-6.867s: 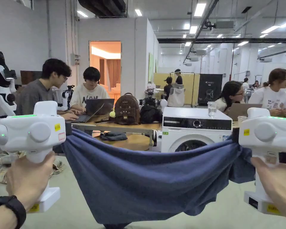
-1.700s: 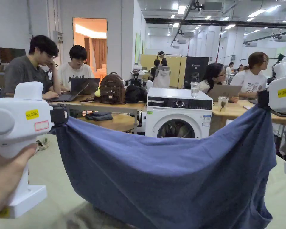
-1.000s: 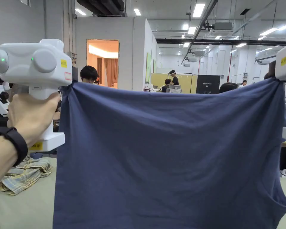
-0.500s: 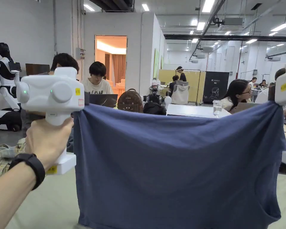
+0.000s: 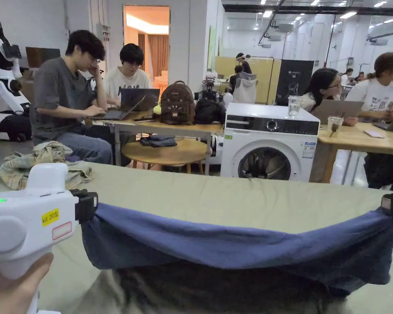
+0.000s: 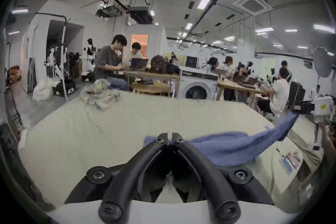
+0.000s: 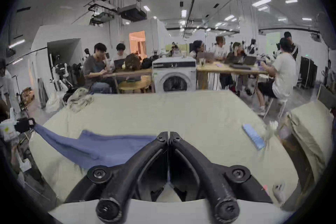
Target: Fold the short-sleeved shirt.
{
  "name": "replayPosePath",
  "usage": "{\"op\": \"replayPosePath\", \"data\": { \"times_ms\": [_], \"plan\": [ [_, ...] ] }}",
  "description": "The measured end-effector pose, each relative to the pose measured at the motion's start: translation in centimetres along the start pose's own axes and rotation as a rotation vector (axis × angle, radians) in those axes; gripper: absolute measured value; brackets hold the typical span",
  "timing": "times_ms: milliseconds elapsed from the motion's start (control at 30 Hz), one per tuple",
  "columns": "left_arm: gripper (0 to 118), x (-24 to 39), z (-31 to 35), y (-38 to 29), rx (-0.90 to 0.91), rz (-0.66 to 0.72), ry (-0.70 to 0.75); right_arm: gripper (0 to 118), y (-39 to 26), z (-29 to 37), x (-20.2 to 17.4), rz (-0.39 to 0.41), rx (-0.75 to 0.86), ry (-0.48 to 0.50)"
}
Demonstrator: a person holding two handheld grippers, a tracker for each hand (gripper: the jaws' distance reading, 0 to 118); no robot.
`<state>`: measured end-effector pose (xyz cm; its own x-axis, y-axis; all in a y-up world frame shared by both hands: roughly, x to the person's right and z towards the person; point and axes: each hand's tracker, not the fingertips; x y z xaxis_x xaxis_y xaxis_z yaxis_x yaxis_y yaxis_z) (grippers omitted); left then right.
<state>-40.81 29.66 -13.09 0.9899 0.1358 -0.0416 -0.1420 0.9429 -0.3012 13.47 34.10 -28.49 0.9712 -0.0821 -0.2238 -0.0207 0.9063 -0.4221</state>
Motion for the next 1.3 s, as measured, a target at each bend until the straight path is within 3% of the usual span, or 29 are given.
{"op": "replayPosePath", "data": {
  "times_ms": [167, 300, 467, 567, 600, 633, 667, 700, 733, 800, 900, 1033, 1200, 1267, 1300],
  "plan": [
    [0, -1.4, 4.8, -9.5, -0.148, 0.044, -0.002, 0, -10.3, 4.5, 1.0, -0.048, -0.057, 0.012],
    [0, -2.6, 5.7, -15.4, -0.311, 0.080, 0.011, 0, -17.3, 5.3, 1.0, -0.020, -0.181, 0.003],
    [0, -3.8, 5.3, -19.5, -0.407, 0.138, 0.005, 0, -23.5, 4.4, 1.7, -0.048, -0.314, -0.025],
    [0, -3.2, 5.2, -20.2, -0.463, 0.067, -0.010, 1, -25.9, 4.0, 3.1, -0.069, -0.347, -0.023],
    [0, -3.4, 5.1, -20.3, -0.467, 0.074, -0.006, 12, -26.2, 3.9, 3.4, -0.068, -0.366, -0.015],
    [1, -3.8, 5.0, -20.3, -0.474, 0.094, -0.017, 36, -26.5, 4.7, 3.3, -0.066, -0.354, -0.022],
    [15, -3.9, 5.3, -20.4, -0.473, 0.114, -0.026, 48, -26.6, 5.1, 3.5, -0.057, -0.339, -0.030],
    [34, -4.1, 5.5, -20.2, -0.466, 0.127, -0.018, 50, -26.4, 5.3, 3.6, -0.041, -0.335, -0.028],
    [49, -4.3, 5.6, -19.9, -0.460, 0.123, 0.001, 50, -25.7, 5.6, 3.5, 0.003, -0.301, -0.032],
    [49, -4.2, 6.2, -18.8, -0.385, 0.077, 0.020, 50, -24.4, 6.5, 2.6, 0.090, -0.216, -0.033],
    [49, -2.9, 5.4, -14.7, -0.271, 0.018, 0.051, 50, -21.3, 5.7, 0.2, 0.147, -0.139, -0.008],
    [49, 0.9, 3.4, -9.3, -0.096, -0.051, 0.016, 50, -16.9, 2.1, -3.8, 0.121, -0.064, 0.038],
    [49, 4.7, -0.7, -6.2, -0.042, -0.096, -0.010, 51, -14.2, -2.8, -7.2, 0.065, -0.054, 0.048],
    [49, 5.6, -2.1, -6.0, -0.043, -0.100, -0.009, 43, -14.2, -3.8, -8.1, 0.052, -0.043, 0.053],
    [49, 6.0, -2.5, -6.3, -0.039, -0.092, -0.017, 33, -14.3, -4.2, -8.6, 0.054, -0.042, 0.048]
  ]
}}
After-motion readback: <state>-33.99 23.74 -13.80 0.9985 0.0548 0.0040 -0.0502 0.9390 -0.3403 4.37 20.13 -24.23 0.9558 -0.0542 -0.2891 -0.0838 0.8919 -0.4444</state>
